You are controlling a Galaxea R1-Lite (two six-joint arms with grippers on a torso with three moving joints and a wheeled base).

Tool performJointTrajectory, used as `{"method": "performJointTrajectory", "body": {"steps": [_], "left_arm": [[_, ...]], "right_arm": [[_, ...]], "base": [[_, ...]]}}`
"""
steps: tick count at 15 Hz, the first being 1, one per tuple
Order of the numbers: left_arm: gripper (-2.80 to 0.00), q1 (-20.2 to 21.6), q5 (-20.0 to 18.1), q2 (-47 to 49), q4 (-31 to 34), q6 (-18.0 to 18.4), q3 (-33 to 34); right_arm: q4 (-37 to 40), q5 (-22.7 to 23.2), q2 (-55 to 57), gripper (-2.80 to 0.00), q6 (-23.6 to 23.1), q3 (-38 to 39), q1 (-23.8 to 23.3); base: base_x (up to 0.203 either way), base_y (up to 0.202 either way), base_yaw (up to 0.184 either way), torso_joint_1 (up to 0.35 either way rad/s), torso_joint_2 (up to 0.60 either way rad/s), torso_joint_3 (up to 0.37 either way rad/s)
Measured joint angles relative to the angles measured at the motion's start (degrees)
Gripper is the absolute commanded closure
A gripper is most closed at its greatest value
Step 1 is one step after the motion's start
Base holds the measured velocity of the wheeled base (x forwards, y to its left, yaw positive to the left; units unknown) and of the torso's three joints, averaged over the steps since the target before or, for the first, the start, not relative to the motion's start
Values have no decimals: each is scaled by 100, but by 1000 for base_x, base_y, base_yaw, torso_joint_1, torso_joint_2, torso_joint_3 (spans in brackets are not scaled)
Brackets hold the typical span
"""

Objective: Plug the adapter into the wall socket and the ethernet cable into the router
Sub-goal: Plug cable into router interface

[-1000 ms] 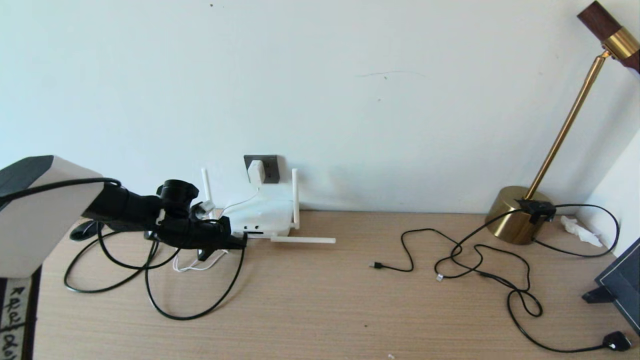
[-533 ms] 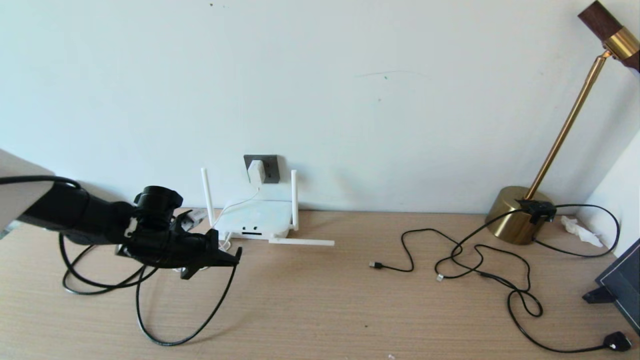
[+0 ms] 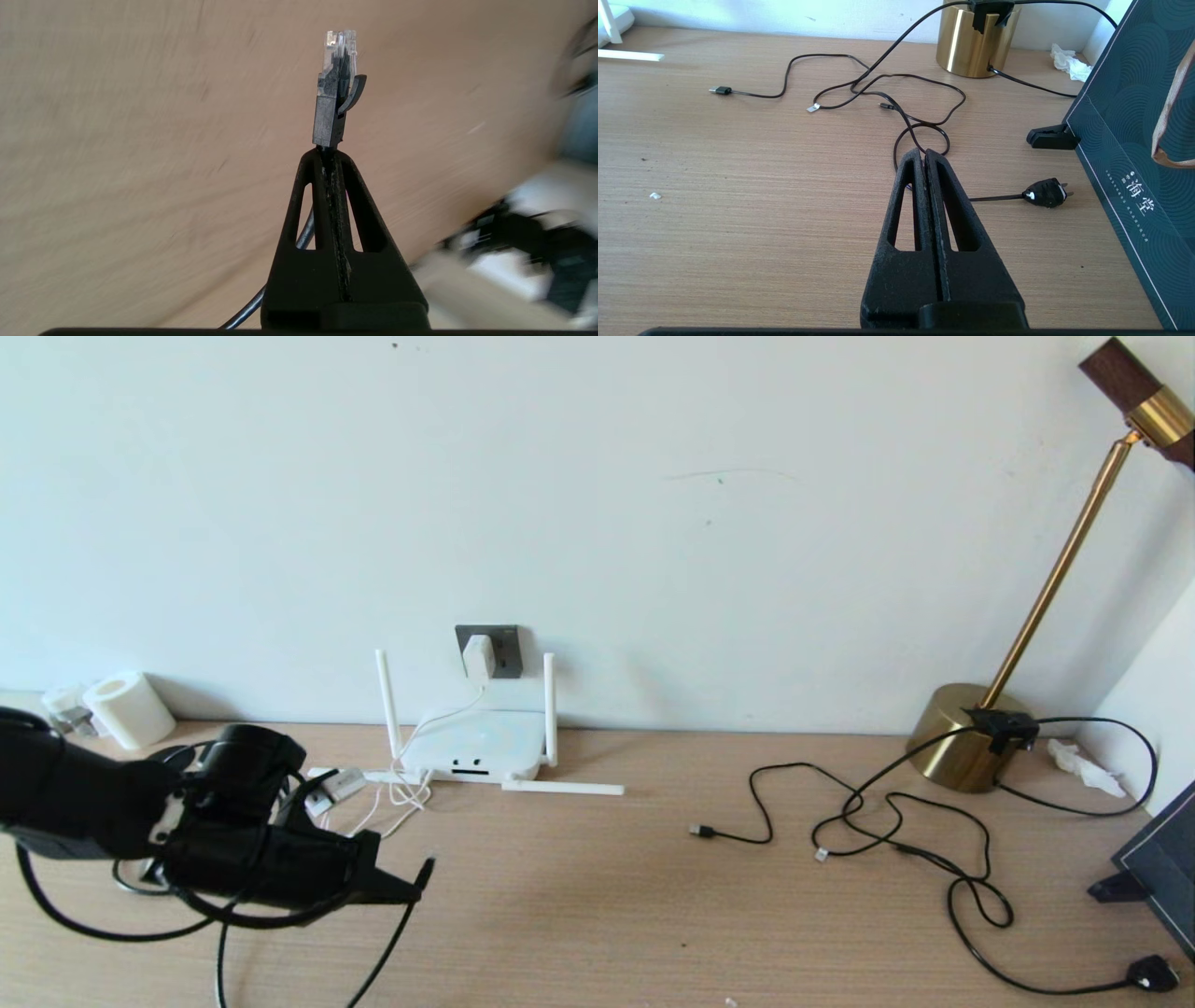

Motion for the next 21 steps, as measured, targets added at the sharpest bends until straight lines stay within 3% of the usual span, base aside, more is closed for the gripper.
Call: {"method": "performJointTrajectory", "body": {"steps": [3, 5, 9, 14, 15, 21], "left_arm": [[0, -22, 148, -81, -2, 792, 508], [0, -21, 115, 113, -62, 866, 611], [0, 5, 151, 627, -819, 914, 699], [0, -11, 139, 1001, -854, 928, 526], [-280, -15, 135, 1030, -856, 925, 523], [-280, 13, 228, 901, -886, 928, 550]], "right_arm": [[0, 0, 0, 0, 3, 0, 0], [2, 0, 0, 0, 0, 0, 0], [0, 0, 0, 0, 2, 0, 0], [0, 0, 0, 0, 2, 0, 0], [0, 5, 0, 0, 3, 0, 0], [0, 0, 0, 0, 4, 0, 0]], "base": [[0, 0, 0, 0, 0, 0], [0, 0, 0, 0, 0, 0], [0, 0, 0, 0, 0, 0], [0, 0, 0, 0, 0, 0], [0, 0, 0, 0, 0, 0], [0, 0, 0, 0, 0, 0]]}}
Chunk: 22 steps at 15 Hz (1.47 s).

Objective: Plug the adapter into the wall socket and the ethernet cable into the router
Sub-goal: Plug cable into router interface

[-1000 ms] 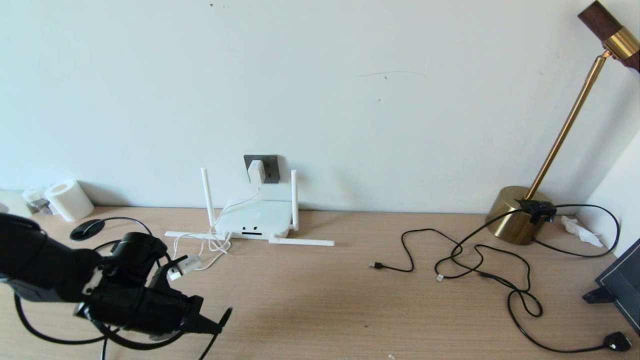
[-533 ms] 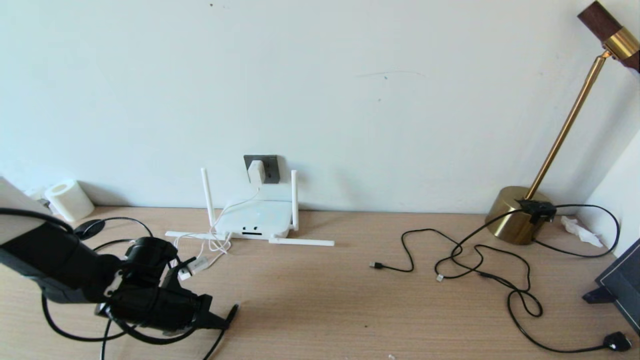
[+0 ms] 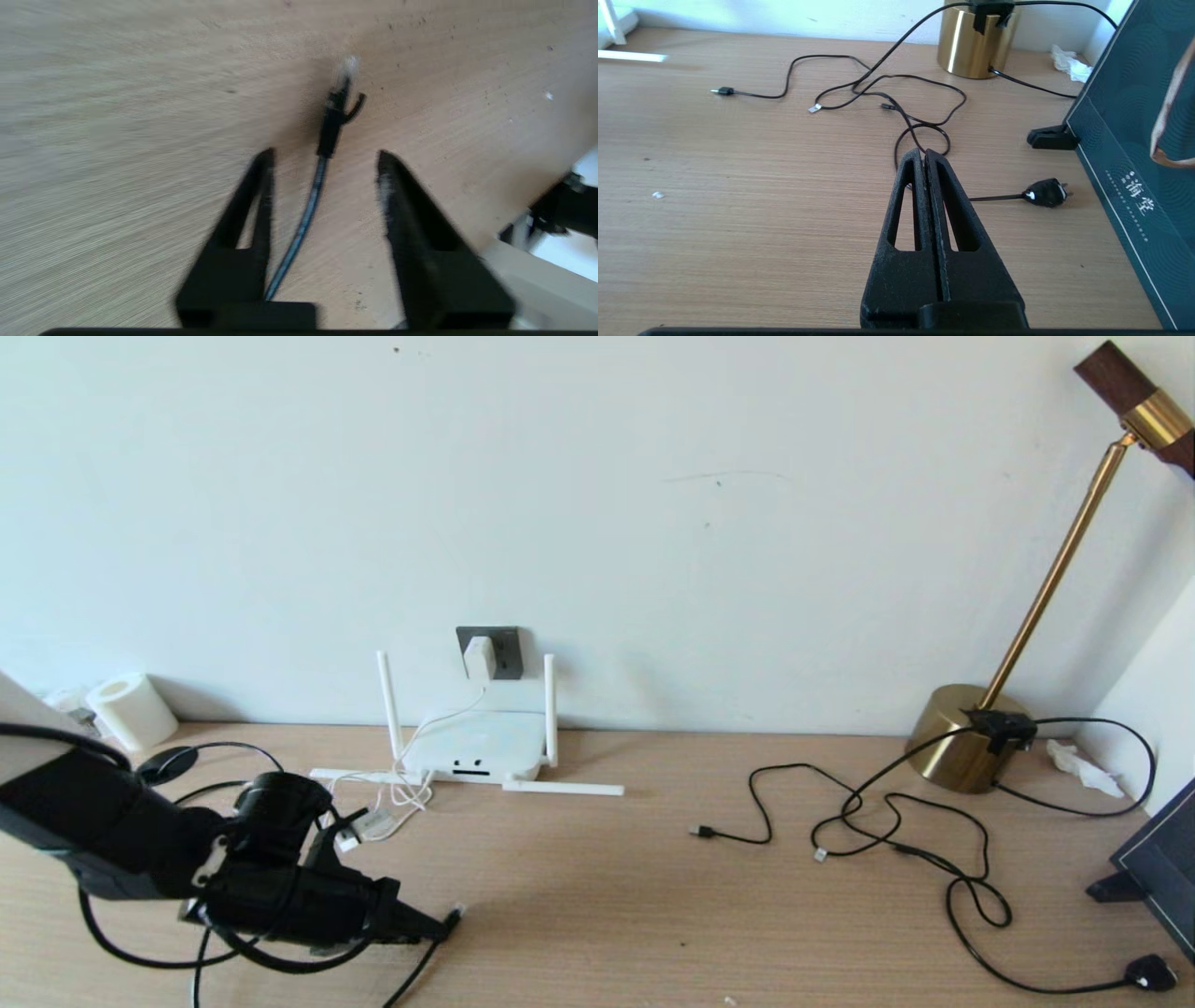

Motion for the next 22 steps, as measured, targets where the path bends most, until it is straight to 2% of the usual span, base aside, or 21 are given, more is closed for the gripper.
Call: {"method": "performJointTrajectory", "body": {"steps": [2, 3, 4, 6, 9, 12, 15, 17, 20, 22], "left_arm": [[-280, -6, 370, -225, -34, 77, 10], [-280, -13, 614, -373, -58, 248, 6], [-280, -16, 896, -521, -102, 520, -6], [-280, -186, 1743, -847, -226, 1316, -20], [-280, -996, 3251, -1243, -493, 2323, 99], [-280, -2083, 4646, -1509, -615, 3124, 166], [-280, -3149, 5879, -1637, -639, 3265, 230], [-280, -3582, 6515, -1576, -645, 3140, 306], [-280, -3738, 6628, -1452, -640, 3006, 379], [-280, -3761, 6616, -1329, -653, 2781, 422]], "right_arm": [[2, 2, 0, 0, 2, 0, -1], [2, -2, 0, 0, -1, 0, 0], [2, 5, 0, 0, 0, 0, 0], [2, 0, 0, 0, 0, 0, 0], [0, 1, 0, 0, 1, 0, 0], [0, 1, 0, 0, 2, 0, 0], [0, 0, 0, 0, 2, 0, 0], [2, 2, 0, 0, 3, 0, 0], [-2, 0, 0, 0, -1, 0, 0], [2, 0, 0, 0, 0, 0, 0]], "base": [[0, 0, 0, 0, 0, 0], [0, 0, 0, 0, 0, 0], [0, 0, 0, 0, 0, 0], [0, 0, 0, 0, 0, 0], [0, 0, 0, 0, 0, 0], [0, 0, 0, 0, 0, 0], [0, 0, 0, 0, 0, 0], [0, 0, 0, 0, 0, 0], [0, 0, 0, 0, 0, 0], [0, 0, 0, 0, 0, 0]]}}
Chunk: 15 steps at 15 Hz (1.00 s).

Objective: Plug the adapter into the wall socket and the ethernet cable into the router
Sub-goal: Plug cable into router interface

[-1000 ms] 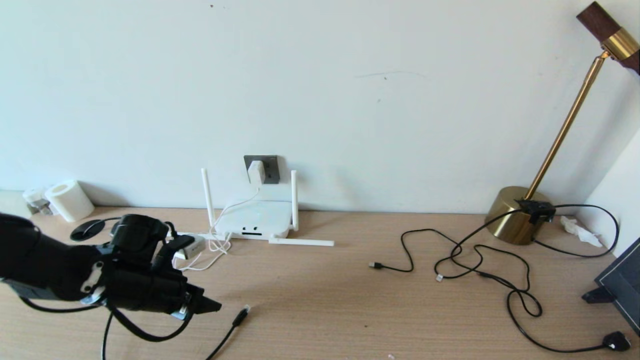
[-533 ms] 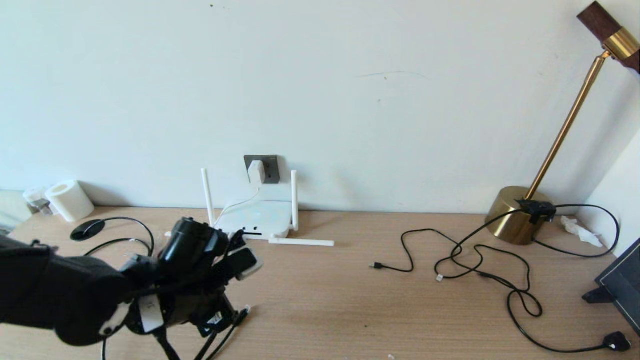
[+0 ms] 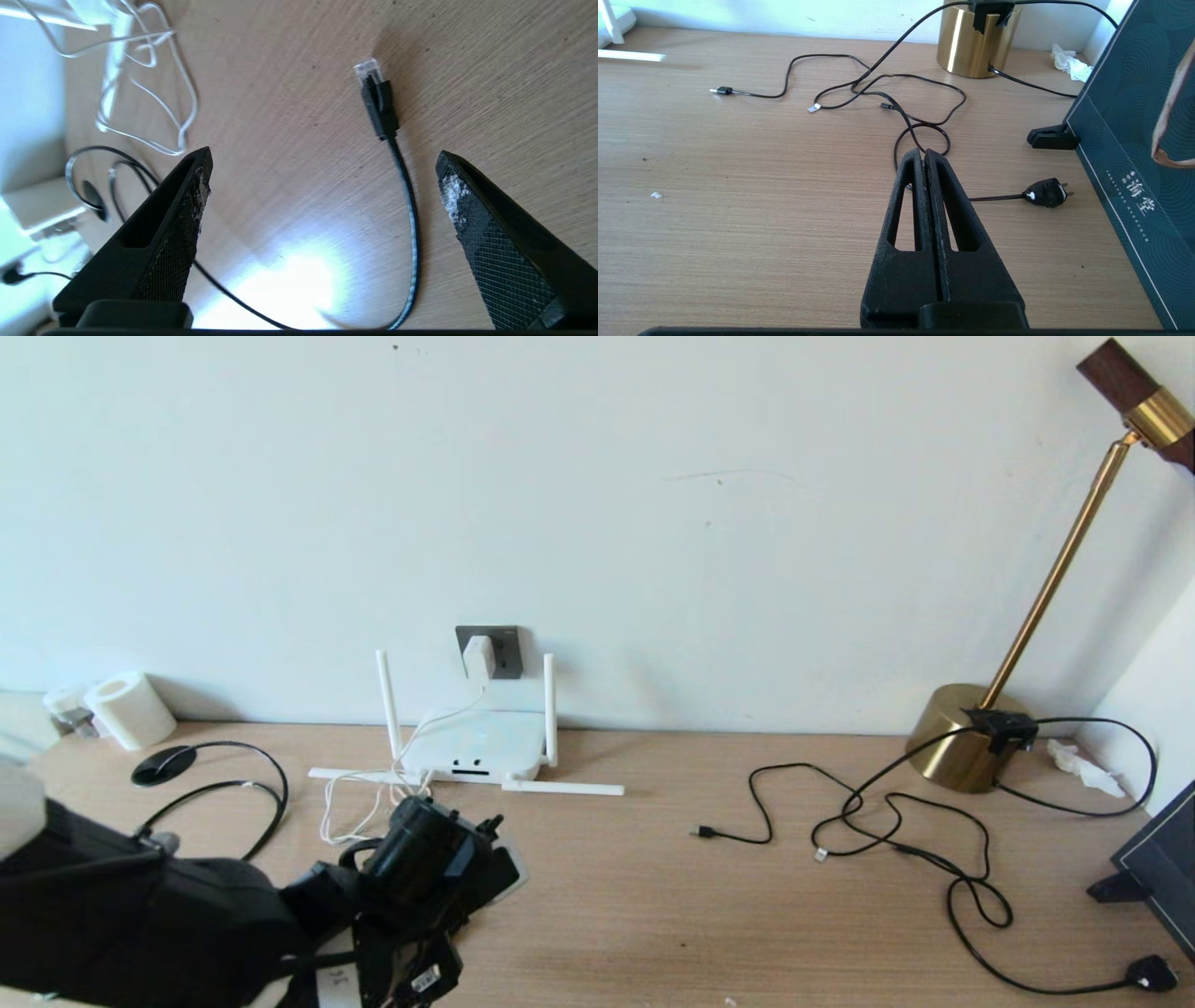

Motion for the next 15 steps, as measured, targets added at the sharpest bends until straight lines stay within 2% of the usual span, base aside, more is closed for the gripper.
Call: {"method": "performJointTrajectory", "body": {"steps": [5, 15], "left_arm": [[-280, -142, -5, 508, -77, -963, -133], [-280, -72, 47, 728, -71, -962, 31]], "right_arm": [[0, 2, 0, 0, 0, 0, 0], [0, 0, 0, 0, 2, 0, 2]], "base": [[0, 0, 0, 0, 0, 0], [0, 0, 0, 0, 0, 0]]}}
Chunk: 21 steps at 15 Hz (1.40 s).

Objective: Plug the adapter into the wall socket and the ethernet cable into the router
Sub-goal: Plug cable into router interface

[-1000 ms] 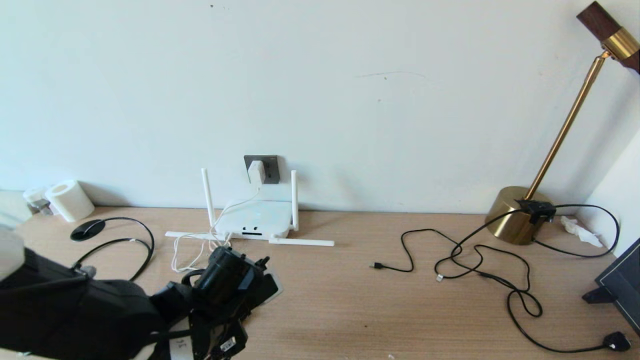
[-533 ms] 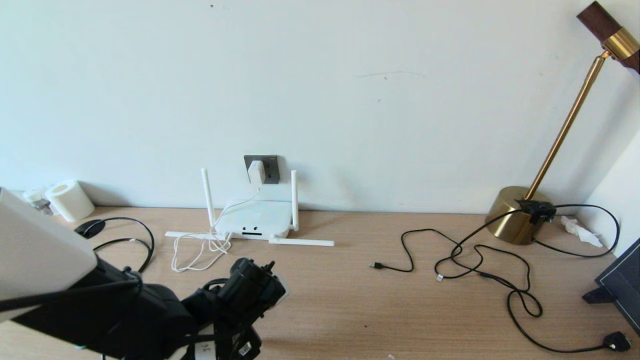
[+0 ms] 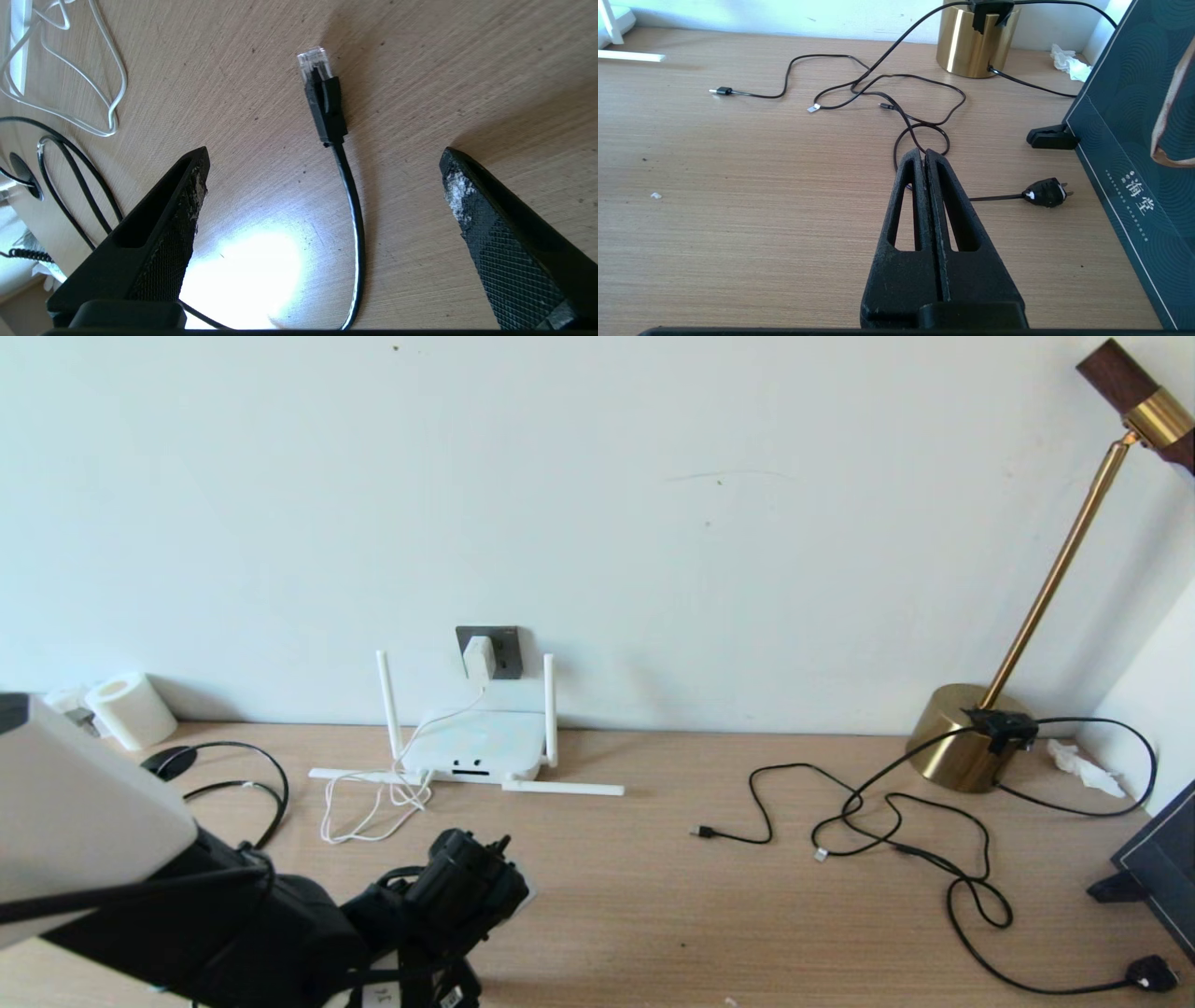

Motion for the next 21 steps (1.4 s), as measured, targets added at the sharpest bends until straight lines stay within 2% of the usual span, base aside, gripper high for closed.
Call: {"method": "performJointTrajectory", "body": {"steps": [3, 10, 21], "left_arm": [[-280, 149, 214, 133, -15, 1, -120], [-280, 265, 232, 419, -211, 6, -458], [-280, 485, 217, 482, -194, 29, -278]], "right_arm": [[0, 0, 0, 0, 2, 0, -2], [-2, 0, 0, 0, -2, 0, -2], [-2, 2, 0, 0, -2, 0, -2]], "base": [[0, 0, 0, 0, 0, 0], [0, 0, 0, 0, 0, 0], [0, 0, 0, 0, 0, 0]]}}
